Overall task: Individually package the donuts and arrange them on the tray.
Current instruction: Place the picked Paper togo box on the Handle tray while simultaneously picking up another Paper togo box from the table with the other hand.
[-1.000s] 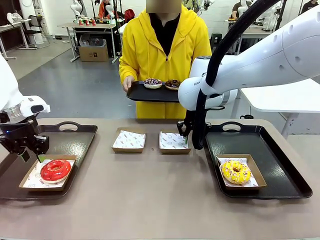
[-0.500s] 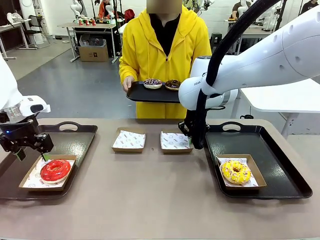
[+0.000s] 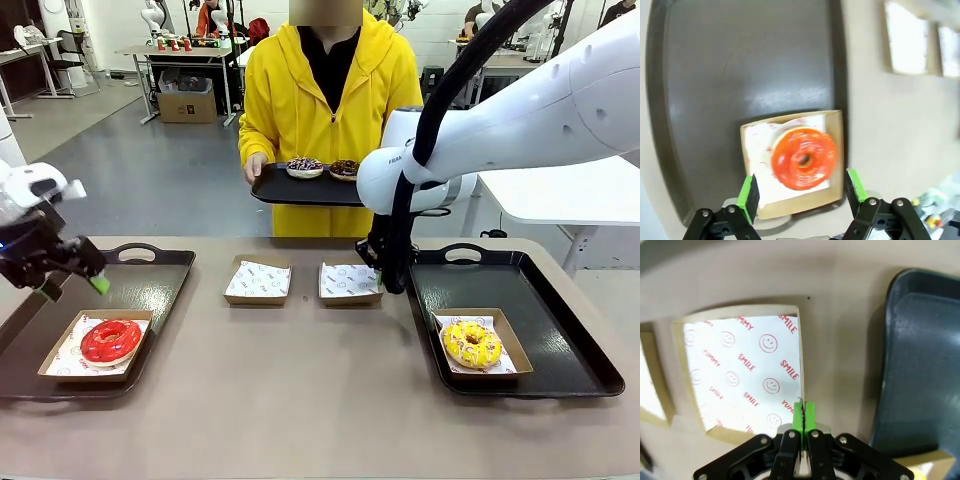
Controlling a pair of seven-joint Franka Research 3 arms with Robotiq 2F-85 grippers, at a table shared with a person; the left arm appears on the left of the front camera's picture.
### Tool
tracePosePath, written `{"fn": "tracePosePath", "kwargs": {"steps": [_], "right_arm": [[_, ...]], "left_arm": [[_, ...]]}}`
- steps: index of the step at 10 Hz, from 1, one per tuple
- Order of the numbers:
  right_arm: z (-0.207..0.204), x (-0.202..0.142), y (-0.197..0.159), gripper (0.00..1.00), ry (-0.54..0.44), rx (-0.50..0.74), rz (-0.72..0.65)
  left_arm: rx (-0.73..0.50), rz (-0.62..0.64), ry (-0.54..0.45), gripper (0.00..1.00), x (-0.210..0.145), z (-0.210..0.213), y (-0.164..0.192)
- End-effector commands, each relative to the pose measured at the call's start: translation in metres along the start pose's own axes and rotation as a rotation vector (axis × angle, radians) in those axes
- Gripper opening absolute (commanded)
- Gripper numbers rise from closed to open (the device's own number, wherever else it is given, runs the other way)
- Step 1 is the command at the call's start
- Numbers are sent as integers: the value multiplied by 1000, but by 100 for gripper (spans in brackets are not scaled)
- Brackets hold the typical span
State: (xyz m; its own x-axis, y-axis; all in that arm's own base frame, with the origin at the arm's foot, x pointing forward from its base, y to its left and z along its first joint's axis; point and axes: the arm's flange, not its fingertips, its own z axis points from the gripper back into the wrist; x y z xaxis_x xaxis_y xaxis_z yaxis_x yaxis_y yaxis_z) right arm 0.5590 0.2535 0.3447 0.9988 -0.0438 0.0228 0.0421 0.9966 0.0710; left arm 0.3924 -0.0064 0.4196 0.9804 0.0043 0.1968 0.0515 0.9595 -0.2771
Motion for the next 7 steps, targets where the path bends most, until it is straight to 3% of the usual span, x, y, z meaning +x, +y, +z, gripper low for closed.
{"fn": "tracePosePath", "kwargs": {"steps": [1,3,5,7], "right_arm": [[42,-18,1,0,20,9,-23],[90,-29,3,0,0,10,-49],[132,-31,7,0,-7,43,-60],[155,-32,13,0,-11,24,-66]], "left_arm": [[-294,-33,-63,89,-60,21,27],[-479,37,-116,89,-77,53,63],[-615,156,-79,89,-87,73,110],[-739,172,-91,89,-103,79,161]]}}
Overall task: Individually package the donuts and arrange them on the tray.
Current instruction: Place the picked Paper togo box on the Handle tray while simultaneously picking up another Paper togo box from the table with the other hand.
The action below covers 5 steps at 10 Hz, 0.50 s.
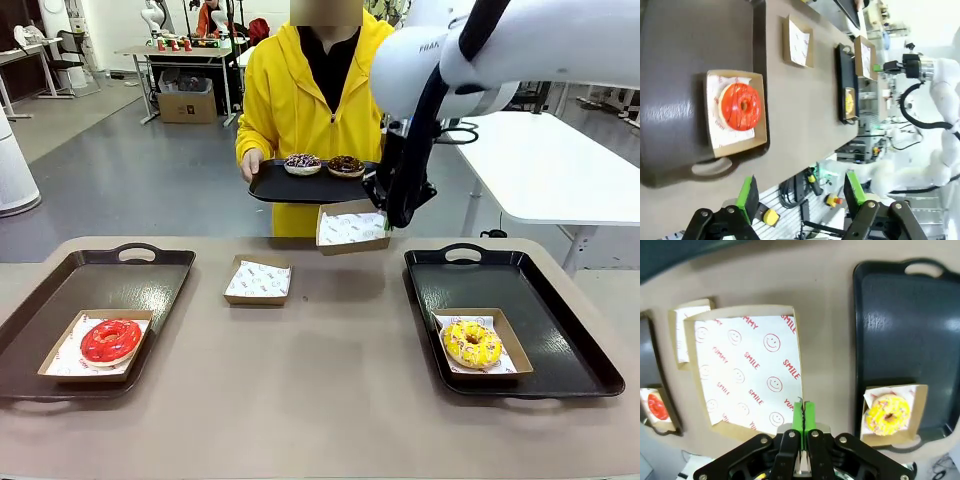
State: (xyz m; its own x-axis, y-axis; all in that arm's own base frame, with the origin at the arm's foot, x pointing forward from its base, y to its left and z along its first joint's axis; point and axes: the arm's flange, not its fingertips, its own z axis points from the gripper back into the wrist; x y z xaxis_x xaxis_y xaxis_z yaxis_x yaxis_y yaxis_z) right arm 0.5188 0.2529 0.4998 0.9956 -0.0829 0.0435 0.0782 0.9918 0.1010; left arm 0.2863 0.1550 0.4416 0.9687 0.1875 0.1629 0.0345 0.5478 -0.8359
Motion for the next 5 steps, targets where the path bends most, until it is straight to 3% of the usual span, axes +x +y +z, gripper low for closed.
{"fn": "tracePosePath", "kwargs": {"steps": [1,5], "right_arm": [[10,5,5,0,7,-4,-42],[17,16,9,0,24,-25,-81]], "left_arm": [[-103,7,-24,89,-8,19,40],[-210,79,-67,89,-13,43,88]]}}
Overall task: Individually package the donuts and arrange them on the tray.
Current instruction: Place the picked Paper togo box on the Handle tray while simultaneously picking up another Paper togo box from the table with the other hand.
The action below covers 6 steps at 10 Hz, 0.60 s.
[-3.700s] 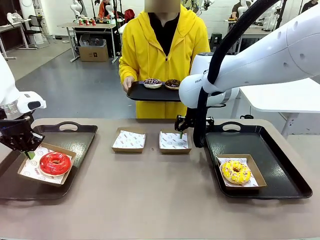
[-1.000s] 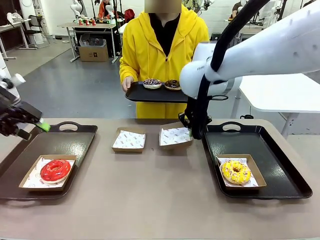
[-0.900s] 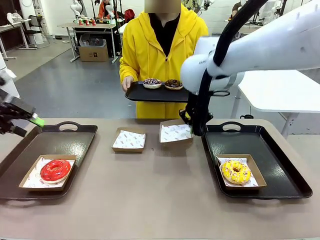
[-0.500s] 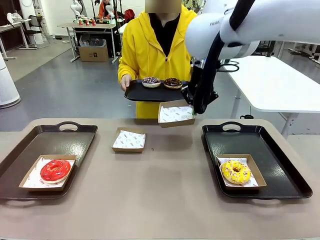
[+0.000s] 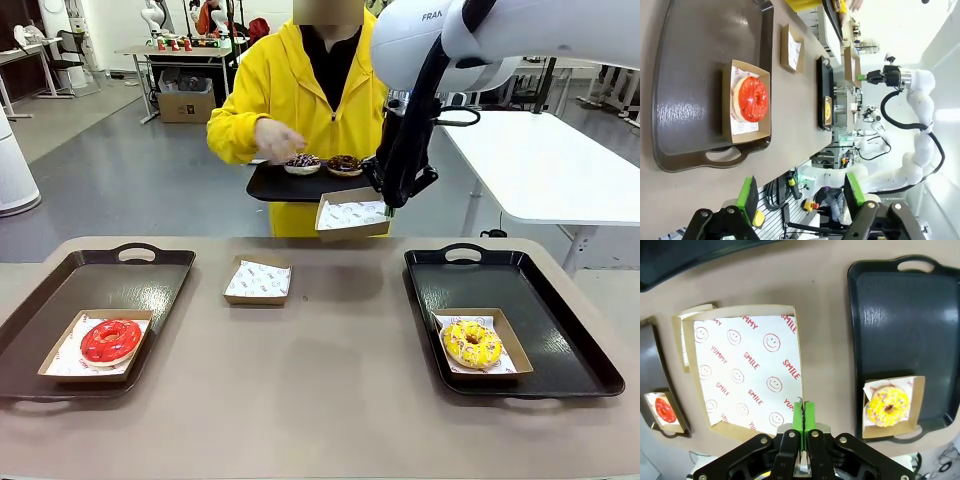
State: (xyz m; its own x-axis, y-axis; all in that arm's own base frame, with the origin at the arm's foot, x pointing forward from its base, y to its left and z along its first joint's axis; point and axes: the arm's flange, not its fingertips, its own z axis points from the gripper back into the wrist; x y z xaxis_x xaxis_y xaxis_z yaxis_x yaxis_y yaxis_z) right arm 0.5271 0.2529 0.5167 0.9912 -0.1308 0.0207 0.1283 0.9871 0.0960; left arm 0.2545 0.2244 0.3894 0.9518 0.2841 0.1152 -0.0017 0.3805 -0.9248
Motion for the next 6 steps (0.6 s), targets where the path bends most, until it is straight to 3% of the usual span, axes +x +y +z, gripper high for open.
{"fn": "tracePosePath", "kwargs": {"steps": [1,6], "right_arm": [[1,8,8,0,5,-24,-35],[-2,5,3,0,5,-2,-12]], "left_arm": [[-16,-2,4,89,18,8,10],[1,23,10,89,13,4,10]]}}
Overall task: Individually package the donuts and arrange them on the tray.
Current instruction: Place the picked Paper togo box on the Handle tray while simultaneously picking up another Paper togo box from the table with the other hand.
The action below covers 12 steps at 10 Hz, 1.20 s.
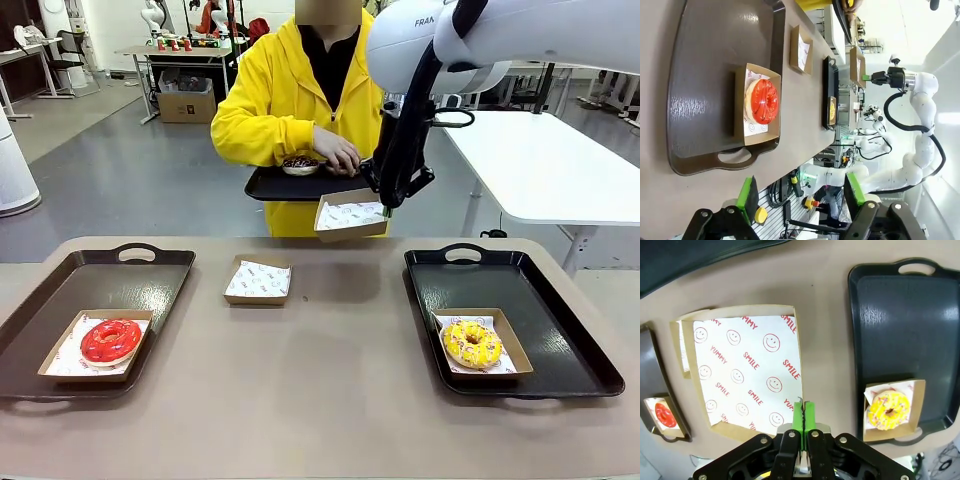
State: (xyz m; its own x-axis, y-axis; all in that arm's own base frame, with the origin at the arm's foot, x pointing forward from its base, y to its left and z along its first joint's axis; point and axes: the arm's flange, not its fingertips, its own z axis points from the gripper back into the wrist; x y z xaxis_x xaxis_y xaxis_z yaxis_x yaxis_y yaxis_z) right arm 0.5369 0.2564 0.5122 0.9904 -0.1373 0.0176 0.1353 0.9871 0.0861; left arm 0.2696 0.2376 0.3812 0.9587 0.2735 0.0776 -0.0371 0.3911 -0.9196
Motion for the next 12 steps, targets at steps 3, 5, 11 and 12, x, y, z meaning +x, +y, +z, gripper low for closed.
{"fn": "tracePosePath", "kwargs": {"steps": [3,5,11,12], "right_arm": [[3,-4,-1,0,3,8,-5],[3,-4,-1,0,3,8,-5],[3,-4,-1,0,3,8,-5],[3,-4,-1,0,3,8,-5]], "left_arm": [[-20,-7,-15,89,-4,0,-2],[-20,-7,-15,89,-4,0,-2],[-20,-7,-15,89,-4,0,-2],[-20,-7,-15,89,-4,0,-2]]}}
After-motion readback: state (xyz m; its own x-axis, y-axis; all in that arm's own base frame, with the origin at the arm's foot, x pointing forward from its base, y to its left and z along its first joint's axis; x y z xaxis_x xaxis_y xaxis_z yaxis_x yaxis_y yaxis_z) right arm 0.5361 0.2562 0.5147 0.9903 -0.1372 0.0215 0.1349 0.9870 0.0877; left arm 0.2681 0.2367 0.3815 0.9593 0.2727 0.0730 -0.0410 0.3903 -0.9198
